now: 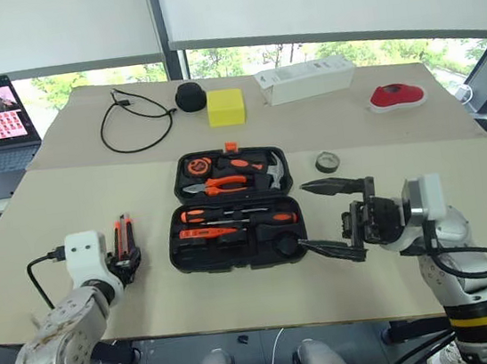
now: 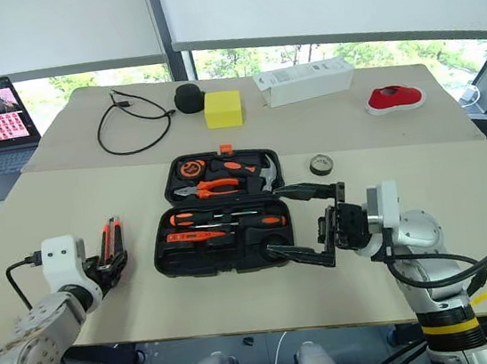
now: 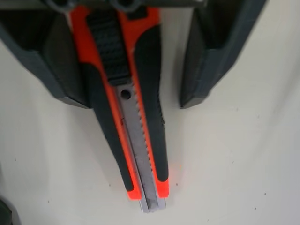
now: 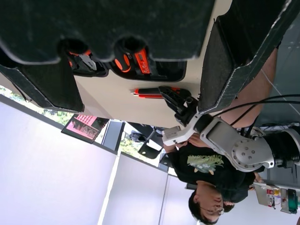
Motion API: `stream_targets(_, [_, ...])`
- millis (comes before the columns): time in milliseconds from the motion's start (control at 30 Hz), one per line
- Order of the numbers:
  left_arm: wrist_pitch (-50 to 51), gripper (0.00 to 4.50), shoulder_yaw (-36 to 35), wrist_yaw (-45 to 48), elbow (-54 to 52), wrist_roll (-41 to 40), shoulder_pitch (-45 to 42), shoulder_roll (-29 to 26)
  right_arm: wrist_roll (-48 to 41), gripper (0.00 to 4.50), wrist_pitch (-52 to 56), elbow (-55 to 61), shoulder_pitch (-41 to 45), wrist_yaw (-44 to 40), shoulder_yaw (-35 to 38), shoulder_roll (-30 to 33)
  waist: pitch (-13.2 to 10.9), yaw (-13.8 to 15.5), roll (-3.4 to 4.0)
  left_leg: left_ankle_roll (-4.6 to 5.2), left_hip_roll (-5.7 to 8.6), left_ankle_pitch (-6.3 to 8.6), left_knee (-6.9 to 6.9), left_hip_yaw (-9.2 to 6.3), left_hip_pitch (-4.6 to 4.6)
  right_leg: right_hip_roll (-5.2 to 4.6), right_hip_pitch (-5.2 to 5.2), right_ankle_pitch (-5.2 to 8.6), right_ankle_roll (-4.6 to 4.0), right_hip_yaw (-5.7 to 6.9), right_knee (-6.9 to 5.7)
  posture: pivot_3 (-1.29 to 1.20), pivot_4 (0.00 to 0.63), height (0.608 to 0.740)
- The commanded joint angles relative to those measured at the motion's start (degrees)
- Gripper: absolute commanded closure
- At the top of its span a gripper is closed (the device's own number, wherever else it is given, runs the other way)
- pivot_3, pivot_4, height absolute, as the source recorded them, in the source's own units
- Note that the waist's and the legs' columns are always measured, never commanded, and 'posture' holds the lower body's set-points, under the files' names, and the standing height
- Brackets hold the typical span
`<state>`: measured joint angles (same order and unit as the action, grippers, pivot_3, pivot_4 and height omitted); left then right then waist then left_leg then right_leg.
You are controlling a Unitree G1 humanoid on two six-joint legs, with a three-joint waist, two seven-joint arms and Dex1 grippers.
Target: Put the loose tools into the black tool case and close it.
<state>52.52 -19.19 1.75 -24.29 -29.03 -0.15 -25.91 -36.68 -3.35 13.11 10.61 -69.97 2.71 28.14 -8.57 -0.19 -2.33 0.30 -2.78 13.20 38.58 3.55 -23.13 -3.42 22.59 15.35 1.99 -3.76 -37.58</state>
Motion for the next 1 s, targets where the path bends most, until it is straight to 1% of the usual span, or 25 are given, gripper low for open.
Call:
stream_targets(33, [-1.04, 2.76, 1.52, 2.45, 1.09, 1.02, -0.13, 0.07, -0.02, 0.0, -0.34, 1.55, -0.22, 0.34, 0.46, 0.18, 0.0, 0.0, 0.01, 0.0, -0.02, 0.0, 0.0, 0.0, 0.0, -0.01, 0.0, 0.0, 0.0, 0.0, 0.0, 0.0, 0.15, 0.74])
stream_targets(67, [-1.78, 2.75, 1.4, 3.31, 1.17, 1.25, 0.06, -0.27, 0.0, 0.0, -0.28, 1.69, -0.44, 0.42, 0.52, 0.28, 0.0, 0.02, 0.01, 0.0, -0.03, 0.0, 0.0, 0.0, 0.0, -0.02, 0.0, 0.0, 0.0, 0.0, 0.0, 0.0, 0.15, 0.74])
stream_targets(133, [-8.71, 2.75, -0.04, 9.27, 1.37, 0.99, 0.86, -1.44, 0.11, 0.0, -0.26, 2.2, -1.33, 0.77, 1.06, 0.73, 0.0, 0.05, 0.0, 0.0, -0.04, 0.0, 0.0, -0.01, -0.01, -0.01, 0.0, 0.0, 0.0, 0.0, 0.0, 0.0, 0.15, 0.74])
stream_targets(200, [-16.96, 2.75, -1.82, 18.97, 2.19, 0.02, 1.67, -4.17, 0.01, 0.0, -0.14, 2.81, -2.26, 1.12, 2.01, 1.49, -0.01, 0.0, -0.02, 0.0, -0.05, 0.0, 0.0, 0.0, -0.04, -0.02, 0.03, 0.0, 0.0, 0.0, 0.02, 0.0, 0.15, 0.74])
stream_targets(267, [-25.57, 2.75, -2.39, 32.32, 3.66, -1.44, 2.47, -8.09, -0.33, 0.0, 0.33, 3.32, -3.05, 1.38, 3.06, 2.66, -0.04, -0.09, -0.07, -0.01, -0.08, 0.0, -0.01, 0.05, -0.24, 0.0, 0.26, 0.0, -0.04, 0.01, 0.03, 0.0, 0.15, 0.74])
stream_targets(333, [-31.35, 2.75, -2.31, 40.94, 5.49, -2.34, 2.59, -10.57, -0.6, 0.0, 0.69, 3.56, -3.48, 1.69, 3.61, 3.57, -0.03, -0.1, -0.06, -0.02, -0.09, 0.0, -0.02, 0.11, -0.41, -0.03, 0.48, 0.0, -0.1, 0.0, 0.01, 0.0, 0.15, 0.74])
stream_targets(367, [-32.49, 2.75, -1.94, 46.9, 6.66, -3.63, 1.64, -13.29, -0.84, 0.0, 1.04, 3.58, -4.0, 1.54, 4.32, 4.58, -0.03, -0.11, -0.05, -0.02, -0.1, -0.01, -0.06, 0.14, -0.43, -0.08, 0.53, -0.01, -0.12, -0.01, 0.04, 0.0, 0.15, 0.74])
stream_targets(433, [-33.3, 2.75, 1.59, 60.8, 8.76, -5.63, -2.63, -20.25, -1.38, 0.0, 2.37, 3.28, -5.54, 0.66, 6.25, 7.5, -0.05, 0.15, -0.05, -0.02, -0.09, -0.01, -0.13, 0.18, -0.43, -0.1, 0.53, 0.0, -0.13, -0.02, 0.06, 0.0, 0.15, 0.74])
stream_targets(467, [-33.74, 2.75, 4.8, 66.26, 9.67, -4.93, -5.42, -23.44, -1.5, 0.0, 2.98, 3.17, -6.26, 0.14, 6.99, 9.01, -0.05, 0.31, -0.04, -0.02, -0.08, -0.02, -0.13, 0.22, -0.48, -0.06, 0.56, 0.01, -0.15, 0.05, 0.11, 0.0, 0.15, 0.74])
stream_targets(500, [-34.54, 2.75, 7.91, 70.1, 10.51, -3.64, -7.98, -25.43, -1.59, 0.0, 3.57, 3.02, -6.75, -0.18, 7.48, 10.19, -0.07, 0.58, -0.01, -0.02, -0.1, -0.02, -0.15, 0.26, -0.47, -0.06, 0.56, 0.01, -0.15, 0.05, 0.15, 0.0, 0.15, 0.74])
stream_targets(600, [-36.32, 2.75, 15.55, 75.25, 13.04, 1.06, -13.81, -28.01, -0.86, 0.0, 4.86, 2.57, -7.89, -0.95, 8.21, 13.1, -0.06, 0.61, 0.09, 0.0, -0.07, -0.02, -0.21, 0.61, -0.51, 0.0, 0.51, 0.01, -0.15, 0.03, 0.51, 0.0, 0.15, 0.74])
stream_targets(667, [-37.44, 2.75, 22.84, 76.7, 16.23, 6.94, -20.42, -26.95, -0.69, 0.0, 6.44, 1.61, -8.48, -1.69, 9.78, 15.84, -0.07, 0.51, 0.11, 0.05, -0.05, 0.0, -0.23, 0.69, -0.53, 0.01, 0.49, -0.05, -0.02, -0.05, 0.53, 0.0, 0.15, 0.74])
stream_targets(733, [-38.26, 2.75, 27.24, 76.58, 19.49, 10.5, -25.34, -24.69, -1.1, 0.0, 8.35, 1.71, -9.12, -2.08, 10.41, 17.99, -0.08, 0.52, 0.11, 0.06, -0.01, -0.01, -0.22, 0.68, -0.64, 0.1, 0.54, -0.07, 0.05, -0.05, 0.53, 0.0, 0.15, 0.74])
stream_targets(833, [-40.19, 2.75, 31.09, 78.09, 22.87, 13.77, -28.71, -22.9, -1.35, 0.0, 9.76, 2.97, -10.17, -2.57, 10.31, 19.32, -0.1, 0.38, 0.06, 0.07, -0.03, -0.01, -0.22, 0.62, -0.71, 0.22, 0.59, -0.07, 0.06, -0.07, 0.51, 0.0, 0.15, 0.74])
stream_targets(1000, [-42.04, 2.75, 34.7, 79.7, 25.96, 17.07, -30.62, -21.3, -1.52, 0.0, 11.14, 5.23, -10.31, -1.25, 10.15, 18.59, -0.11, 0.07, 0.07, 0.09, -0.06, 0.0, -0.24, 0.56, -0.74, 0.29, 0.63, -0.06, 0.07, -0.1, 0.51, 0.0, 0.15, 0.74])
